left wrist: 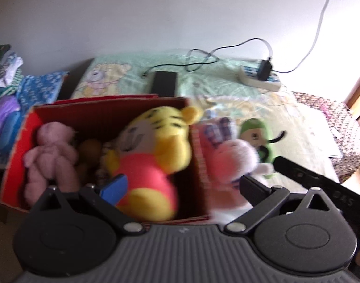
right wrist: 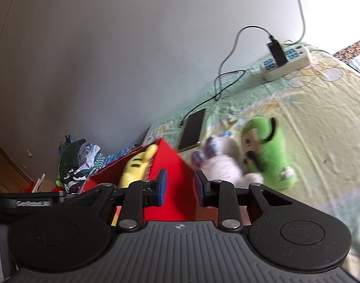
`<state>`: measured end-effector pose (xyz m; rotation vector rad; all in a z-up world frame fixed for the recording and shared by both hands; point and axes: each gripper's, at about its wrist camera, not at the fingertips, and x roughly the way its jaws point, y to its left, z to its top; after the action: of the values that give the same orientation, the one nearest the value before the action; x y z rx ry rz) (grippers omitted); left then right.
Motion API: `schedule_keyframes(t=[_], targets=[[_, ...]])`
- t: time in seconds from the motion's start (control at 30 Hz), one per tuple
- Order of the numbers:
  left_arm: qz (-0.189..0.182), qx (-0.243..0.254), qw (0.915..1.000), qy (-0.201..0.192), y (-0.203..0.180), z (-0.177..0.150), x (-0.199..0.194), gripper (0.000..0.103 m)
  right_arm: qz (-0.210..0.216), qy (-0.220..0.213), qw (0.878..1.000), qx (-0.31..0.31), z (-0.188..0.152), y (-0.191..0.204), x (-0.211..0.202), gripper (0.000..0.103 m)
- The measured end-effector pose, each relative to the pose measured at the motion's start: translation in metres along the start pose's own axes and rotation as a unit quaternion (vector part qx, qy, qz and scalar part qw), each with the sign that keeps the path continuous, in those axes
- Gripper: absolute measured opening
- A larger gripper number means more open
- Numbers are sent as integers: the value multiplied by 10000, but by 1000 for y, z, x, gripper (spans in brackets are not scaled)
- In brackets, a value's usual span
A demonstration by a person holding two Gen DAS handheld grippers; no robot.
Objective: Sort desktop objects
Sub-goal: 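Open both grippers and move them to the green plush on the bed, then close both grippers on the green plush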
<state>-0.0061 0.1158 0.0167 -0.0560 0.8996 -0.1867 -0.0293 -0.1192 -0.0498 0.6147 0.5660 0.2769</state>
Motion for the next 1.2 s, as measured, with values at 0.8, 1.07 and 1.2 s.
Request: schedule_keyframes(t=[0.8, 1.07, 1.2], targets=[[-1103, 271, 9935, -72, -117, 9, 80, 101, -144, 311, 9823, 1843, 33, -149, -17, 29], [-978, 56, 9952, -18, -126, 27, 130, 101, 298, 283, 9683, 2464, 69, -180, -4, 39], [-766, 228, 9968, -22, -134, 35, 150, 101, 473, 430, 9657, 2516, 77, -183, 14, 40]])
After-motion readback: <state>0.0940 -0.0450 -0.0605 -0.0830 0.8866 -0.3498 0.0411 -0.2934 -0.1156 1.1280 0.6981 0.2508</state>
